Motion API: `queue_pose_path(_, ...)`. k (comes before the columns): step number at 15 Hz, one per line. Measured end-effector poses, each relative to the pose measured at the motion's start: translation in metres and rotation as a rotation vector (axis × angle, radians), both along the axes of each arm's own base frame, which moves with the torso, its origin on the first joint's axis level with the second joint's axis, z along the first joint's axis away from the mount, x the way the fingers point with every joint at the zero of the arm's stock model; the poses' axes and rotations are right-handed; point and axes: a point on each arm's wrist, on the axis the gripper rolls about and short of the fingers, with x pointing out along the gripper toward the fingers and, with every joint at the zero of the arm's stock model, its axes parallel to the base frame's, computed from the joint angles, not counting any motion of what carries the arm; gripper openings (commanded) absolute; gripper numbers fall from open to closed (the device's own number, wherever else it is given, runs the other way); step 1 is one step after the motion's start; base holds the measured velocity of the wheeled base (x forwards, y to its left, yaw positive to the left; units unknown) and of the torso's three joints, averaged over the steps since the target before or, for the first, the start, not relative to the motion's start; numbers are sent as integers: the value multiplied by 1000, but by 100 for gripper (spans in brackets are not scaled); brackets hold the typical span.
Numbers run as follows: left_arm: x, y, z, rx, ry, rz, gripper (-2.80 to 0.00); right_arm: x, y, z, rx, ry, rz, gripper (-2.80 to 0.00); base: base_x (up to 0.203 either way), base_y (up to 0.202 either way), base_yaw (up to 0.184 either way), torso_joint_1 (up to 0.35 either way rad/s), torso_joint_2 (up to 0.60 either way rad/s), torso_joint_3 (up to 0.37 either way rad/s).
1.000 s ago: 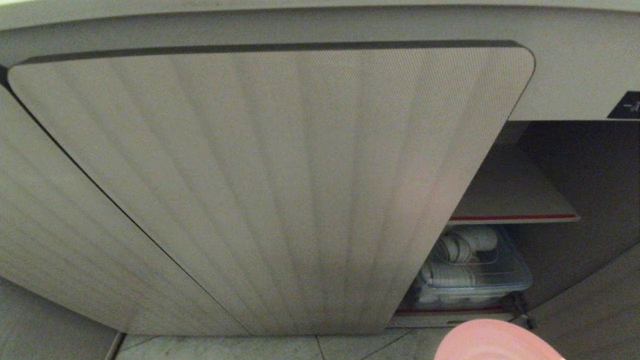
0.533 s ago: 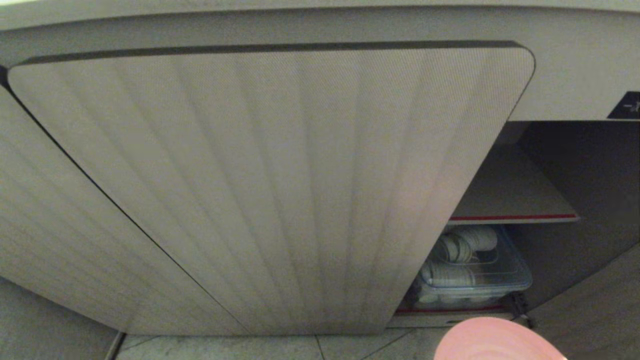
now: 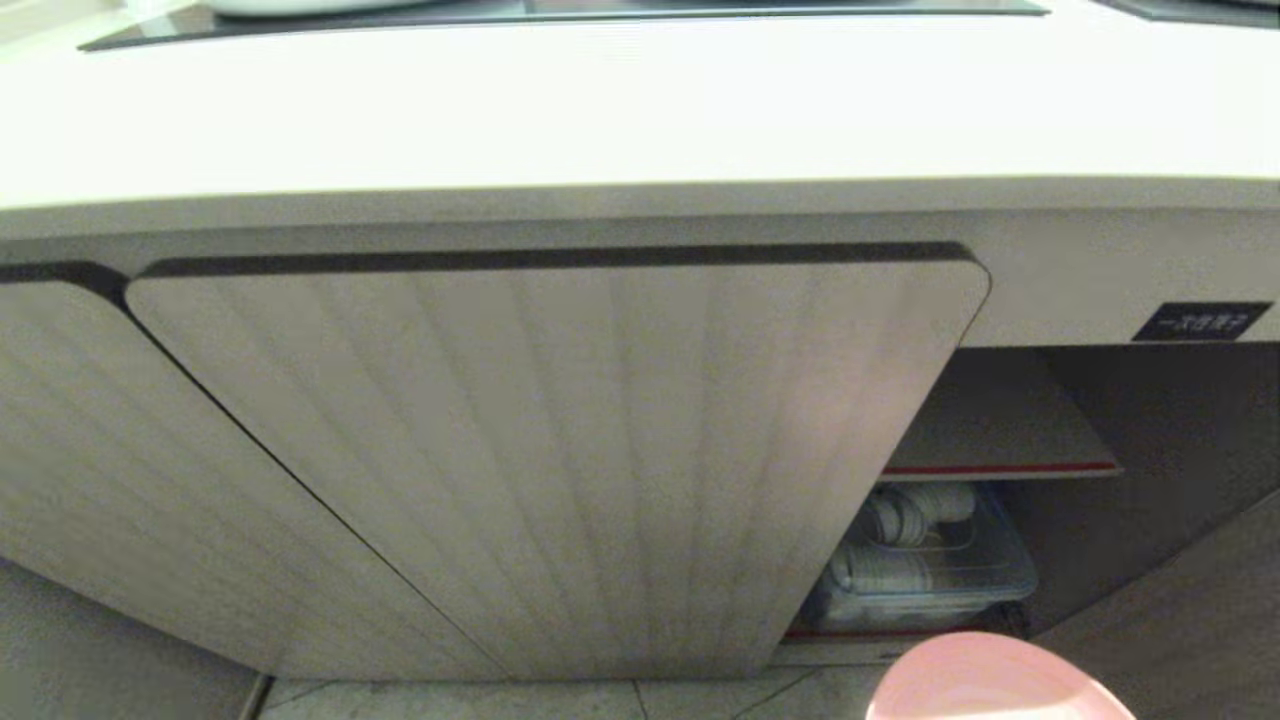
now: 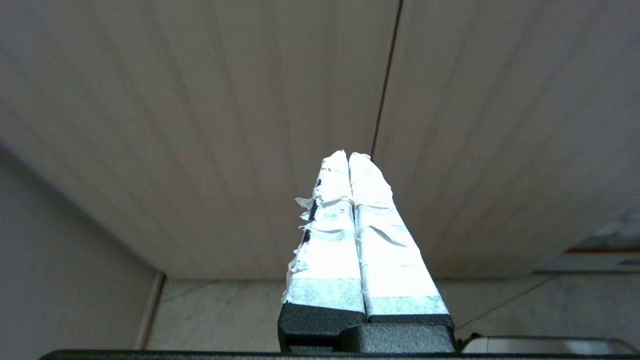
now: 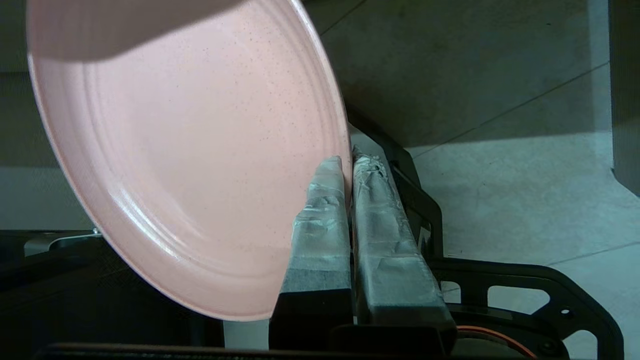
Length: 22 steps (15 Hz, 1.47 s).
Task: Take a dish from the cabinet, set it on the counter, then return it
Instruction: Place it on the table
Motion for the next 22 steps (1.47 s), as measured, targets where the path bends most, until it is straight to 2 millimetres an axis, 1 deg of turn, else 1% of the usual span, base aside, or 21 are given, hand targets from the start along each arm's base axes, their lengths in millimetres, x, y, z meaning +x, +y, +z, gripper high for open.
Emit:
queue_pose_path(10,0,0,0,0,1,0,-280,1,0,3,13,-7,12,-280,0,0,0,198,-487,-281)
queue_pose_path(22,0,0,0,0,0,0,-280,3,0,5,11,-17,13,-280,0,0,0,249,-539,-292)
